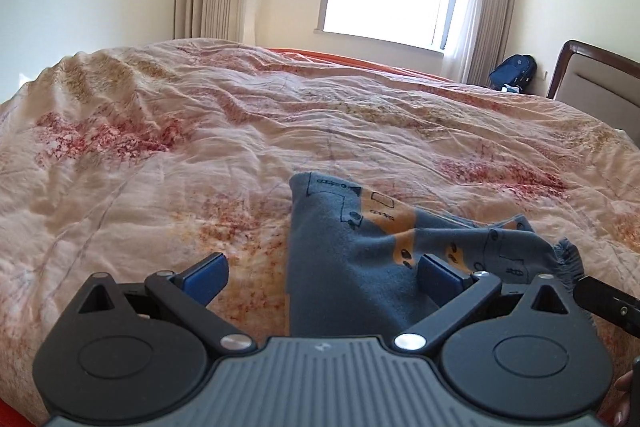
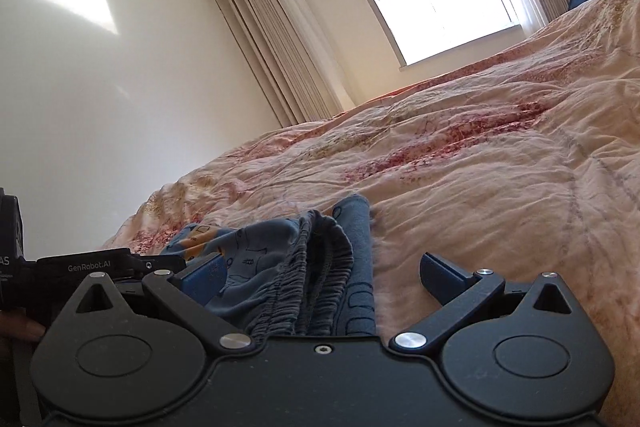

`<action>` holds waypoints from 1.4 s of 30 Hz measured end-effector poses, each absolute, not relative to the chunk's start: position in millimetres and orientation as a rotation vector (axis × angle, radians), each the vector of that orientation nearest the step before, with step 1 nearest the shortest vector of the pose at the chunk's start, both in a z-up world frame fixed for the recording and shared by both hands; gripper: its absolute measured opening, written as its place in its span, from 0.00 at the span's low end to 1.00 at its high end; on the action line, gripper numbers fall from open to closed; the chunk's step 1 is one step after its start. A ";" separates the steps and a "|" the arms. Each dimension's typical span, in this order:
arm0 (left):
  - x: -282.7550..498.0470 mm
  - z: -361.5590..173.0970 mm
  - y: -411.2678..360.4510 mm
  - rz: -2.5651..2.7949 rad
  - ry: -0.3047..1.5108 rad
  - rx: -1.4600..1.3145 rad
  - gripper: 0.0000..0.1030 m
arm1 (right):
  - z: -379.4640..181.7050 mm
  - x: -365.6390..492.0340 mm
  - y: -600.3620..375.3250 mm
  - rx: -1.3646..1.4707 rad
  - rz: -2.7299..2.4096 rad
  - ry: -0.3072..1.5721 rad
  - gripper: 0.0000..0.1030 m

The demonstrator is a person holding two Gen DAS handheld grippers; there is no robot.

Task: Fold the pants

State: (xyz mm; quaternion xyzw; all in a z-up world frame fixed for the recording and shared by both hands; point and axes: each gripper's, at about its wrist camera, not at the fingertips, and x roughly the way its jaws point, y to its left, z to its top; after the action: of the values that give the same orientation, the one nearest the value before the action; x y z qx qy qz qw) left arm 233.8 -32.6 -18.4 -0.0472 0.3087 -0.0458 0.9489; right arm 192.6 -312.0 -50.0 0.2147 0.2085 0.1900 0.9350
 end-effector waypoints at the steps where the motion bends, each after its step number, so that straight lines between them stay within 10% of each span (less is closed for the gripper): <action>1: 236.5 -23.0 -30.5 -0.091 0.638 -0.120 1.00 | -51.8 196.2 -311.5 0.437 0.400 0.427 1.00; 27: 229.3 -30.2 -1.4 -0.221 0.745 -0.268 0.99 | -57.0 214.0 -300.9 0.443 0.441 0.477 0.99; 42: 234.8 -10.7 -15.7 -0.225 0.802 -0.221 0.33 | -55.2 211.2 -304.7 0.475 0.432 0.533 0.45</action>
State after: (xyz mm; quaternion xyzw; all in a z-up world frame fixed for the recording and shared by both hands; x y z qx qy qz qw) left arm 234.8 -15.7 -10.7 -0.1069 0.3889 -0.1092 0.9085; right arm 211.2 -304.7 -55.2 0.2305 0.2589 0.2099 0.9142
